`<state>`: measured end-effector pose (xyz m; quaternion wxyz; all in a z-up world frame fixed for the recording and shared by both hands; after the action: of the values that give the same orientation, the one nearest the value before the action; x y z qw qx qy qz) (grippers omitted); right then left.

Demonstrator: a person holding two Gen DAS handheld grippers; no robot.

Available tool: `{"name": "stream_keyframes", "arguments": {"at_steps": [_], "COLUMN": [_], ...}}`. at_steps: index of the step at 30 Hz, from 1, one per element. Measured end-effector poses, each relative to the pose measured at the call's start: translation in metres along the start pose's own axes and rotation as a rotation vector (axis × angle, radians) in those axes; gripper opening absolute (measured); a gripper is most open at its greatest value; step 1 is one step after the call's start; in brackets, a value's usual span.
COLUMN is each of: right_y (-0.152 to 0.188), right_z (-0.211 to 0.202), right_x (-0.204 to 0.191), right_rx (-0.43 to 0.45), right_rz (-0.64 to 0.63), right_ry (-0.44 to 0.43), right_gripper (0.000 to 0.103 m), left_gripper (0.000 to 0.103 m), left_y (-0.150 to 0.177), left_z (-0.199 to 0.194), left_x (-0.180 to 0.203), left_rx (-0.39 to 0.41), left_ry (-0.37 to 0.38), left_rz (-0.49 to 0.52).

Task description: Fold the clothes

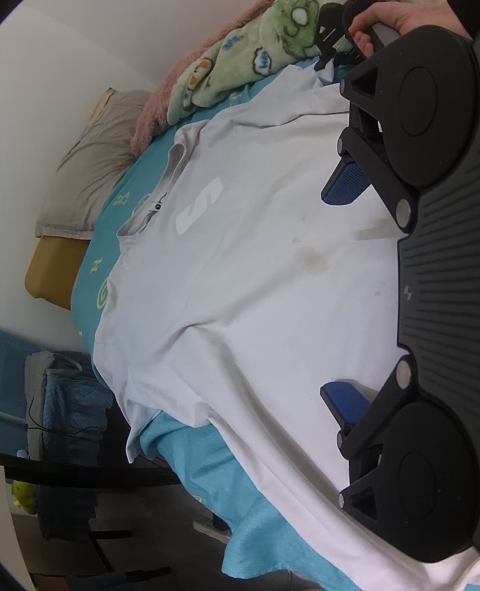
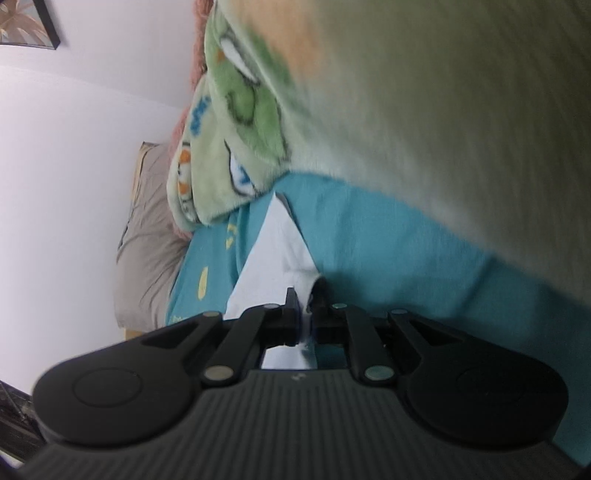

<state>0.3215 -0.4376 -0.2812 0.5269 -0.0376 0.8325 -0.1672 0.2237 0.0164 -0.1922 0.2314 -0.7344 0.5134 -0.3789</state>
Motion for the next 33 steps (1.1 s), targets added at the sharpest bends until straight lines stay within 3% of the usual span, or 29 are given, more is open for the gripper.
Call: {"name": "stream_keyframes", "arguments": {"at_steps": [1,2,3,6,12,19,23,24,26,28,33], "right_y": [0.002,0.004,0.006,0.014,0.034,0.042,0.039,0.038,0.029,0.020,0.005], "right_z": [0.001,0.002,0.004,0.004,0.019,0.056,0.081,0.086,0.089,0.086,0.050], "right_x": [0.001,0.000,0.000,-0.005,-0.018,-0.040,-0.057,-0.060,-0.068,-0.079,-0.143], "right_rx": [-0.013,-0.027,-0.042,-0.051,-0.084,-0.039,-0.020,-0.018,-0.005,0.017,0.103], "right_rz": [0.010,0.011,0.012,-0.017,-0.101,-0.223,-0.289,-0.317,-0.360,-0.412,-0.648], "right_ry": [0.001,0.003,0.006,-0.053,-0.045,-0.082,-0.070,-0.042,-0.005,0.009,-0.034], "right_gripper": [0.011,0.019,0.038,0.058,0.057,0.058,0.050,0.032,0.009,0.004,0.004], "left_gripper": [0.103,0.103,0.103,0.103,0.103,0.103,0.103,0.103,0.103,0.103,0.103], "left_y": [0.000,0.000,0.000,0.000,0.002,-0.002,-0.006,-0.007,-0.007,-0.008,-0.017], "left_z": [-0.001,-0.001,-0.001,-0.001,0.001,0.006,0.015,0.017,0.019,0.021,0.012], "left_x": [0.000,0.000,0.000,0.002,0.004,0.006,0.008,0.008,0.006,0.005,-0.005], "left_rx": [0.001,0.001,0.002,0.005,0.011,0.022,0.037,0.036,0.033,0.026,0.042], "left_ry": [0.001,0.002,0.002,0.001,-0.018,0.003,0.007,0.010,0.013,0.015,0.014], "left_rz": [0.001,-0.001,-0.003,0.000,0.020,-0.001,0.008,0.005,-0.003,-0.012,-0.036]}}
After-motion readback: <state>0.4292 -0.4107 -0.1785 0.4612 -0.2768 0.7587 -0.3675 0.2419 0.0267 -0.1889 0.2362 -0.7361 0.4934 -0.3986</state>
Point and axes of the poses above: each gripper's, at about its wrist camera, not at the fingertips, and z roughly the way its jaws point, x to its right, y to its underside, the point moved 4 cm from there along z, roughly the way its jaws point, and after that the axes turned 11 degrees about x, right-handed, at the moved point
